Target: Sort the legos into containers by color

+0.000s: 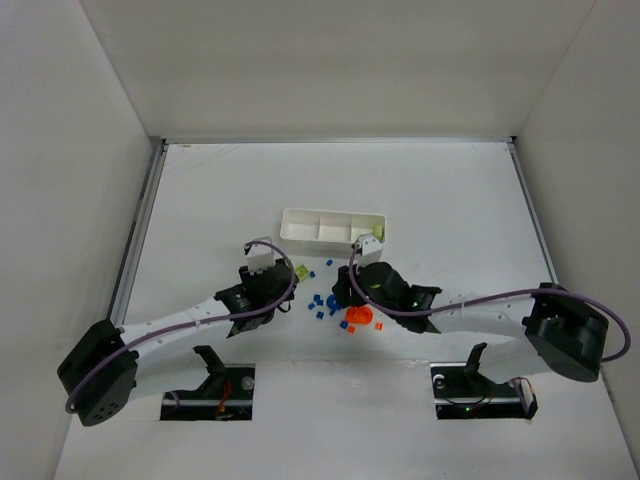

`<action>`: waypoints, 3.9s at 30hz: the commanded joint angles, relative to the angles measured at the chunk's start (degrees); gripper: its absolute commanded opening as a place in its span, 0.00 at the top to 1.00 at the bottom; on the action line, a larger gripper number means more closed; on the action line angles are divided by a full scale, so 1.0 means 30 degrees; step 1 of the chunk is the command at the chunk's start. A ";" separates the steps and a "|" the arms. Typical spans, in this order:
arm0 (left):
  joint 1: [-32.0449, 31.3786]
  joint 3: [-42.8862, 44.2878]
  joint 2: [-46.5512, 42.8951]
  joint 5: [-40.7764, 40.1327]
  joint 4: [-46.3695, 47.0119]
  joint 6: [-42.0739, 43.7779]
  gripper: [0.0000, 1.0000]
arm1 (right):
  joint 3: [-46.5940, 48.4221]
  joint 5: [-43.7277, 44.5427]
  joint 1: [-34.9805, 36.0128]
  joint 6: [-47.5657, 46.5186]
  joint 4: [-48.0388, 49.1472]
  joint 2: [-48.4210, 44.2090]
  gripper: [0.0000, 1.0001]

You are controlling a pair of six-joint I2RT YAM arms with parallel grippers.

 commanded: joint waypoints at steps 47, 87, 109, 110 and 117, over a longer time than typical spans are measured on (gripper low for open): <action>-0.7256 -0.0578 0.4506 0.0008 0.6959 0.0304 0.57 | 0.9041 0.0895 -0.4661 -0.0716 -0.1591 0.5762 0.75; -0.2839 0.3049 0.1514 0.2112 0.4726 0.1913 0.90 | -0.0125 0.0689 -0.2028 0.1246 -0.1470 -0.2876 0.65; 0.2882 1.1465 1.2097 0.5546 0.8249 0.4875 0.60 | -0.1567 0.1804 0.1256 0.3182 -0.3145 -0.3294 0.49; 0.2881 1.1143 1.1659 0.5516 0.8220 0.4817 0.60 | -0.1245 0.1687 0.1256 0.3007 -0.3028 -0.2796 0.51; 0.1977 0.6728 0.6775 0.4319 0.7811 0.4670 0.62 | 0.0777 0.1861 0.1051 0.2009 -0.3112 0.0513 0.51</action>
